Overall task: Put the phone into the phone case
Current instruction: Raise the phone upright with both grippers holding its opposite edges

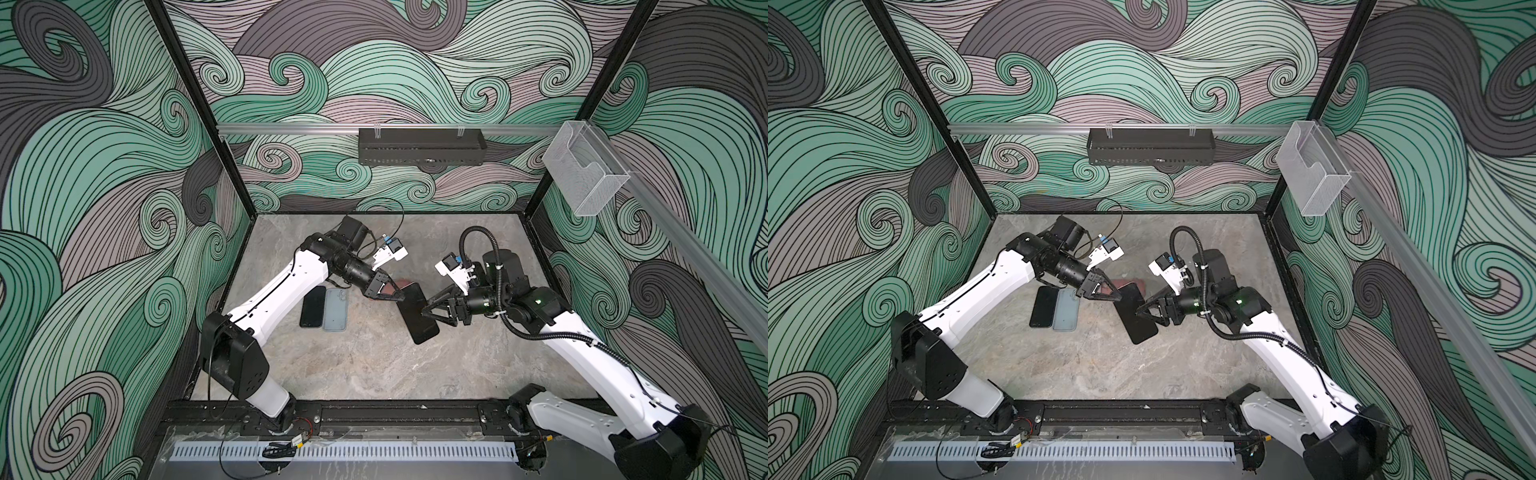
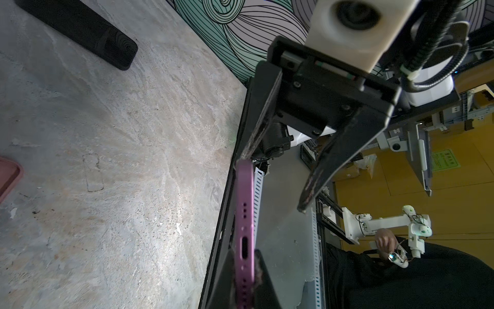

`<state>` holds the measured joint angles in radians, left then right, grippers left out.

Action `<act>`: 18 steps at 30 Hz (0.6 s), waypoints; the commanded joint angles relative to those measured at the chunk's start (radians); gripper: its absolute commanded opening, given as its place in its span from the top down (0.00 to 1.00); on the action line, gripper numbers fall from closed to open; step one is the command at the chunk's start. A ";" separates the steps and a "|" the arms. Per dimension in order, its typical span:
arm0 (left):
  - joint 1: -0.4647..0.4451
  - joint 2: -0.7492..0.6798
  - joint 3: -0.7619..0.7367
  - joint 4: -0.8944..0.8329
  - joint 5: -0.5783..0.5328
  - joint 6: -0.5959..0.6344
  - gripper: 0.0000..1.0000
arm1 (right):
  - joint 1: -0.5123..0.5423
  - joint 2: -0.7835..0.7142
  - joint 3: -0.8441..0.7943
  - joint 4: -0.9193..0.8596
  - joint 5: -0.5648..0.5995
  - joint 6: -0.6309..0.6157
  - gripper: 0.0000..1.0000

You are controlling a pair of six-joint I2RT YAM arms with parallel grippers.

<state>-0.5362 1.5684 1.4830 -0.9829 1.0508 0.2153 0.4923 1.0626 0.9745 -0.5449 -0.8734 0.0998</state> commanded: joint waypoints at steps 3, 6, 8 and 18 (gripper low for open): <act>0.007 -0.017 0.062 -0.064 0.118 0.084 1.00 | -0.001 -0.003 -0.011 0.019 -0.053 -0.003 0.42; 0.007 -0.023 0.063 -0.065 0.126 0.088 1.00 | -0.001 0.009 -0.010 0.032 -0.075 0.003 0.46; 0.007 -0.022 0.065 -0.067 0.148 0.096 1.00 | -0.001 0.019 -0.012 0.048 -0.092 0.012 0.53; 0.007 -0.003 0.085 -0.080 0.153 0.109 1.00 | 0.000 0.050 -0.015 0.099 -0.207 0.039 0.69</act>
<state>-0.5362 1.5681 1.5108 -1.0409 1.1389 0.2924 0.4934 1.1099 0.9695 -0.4755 -1.0061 0.1421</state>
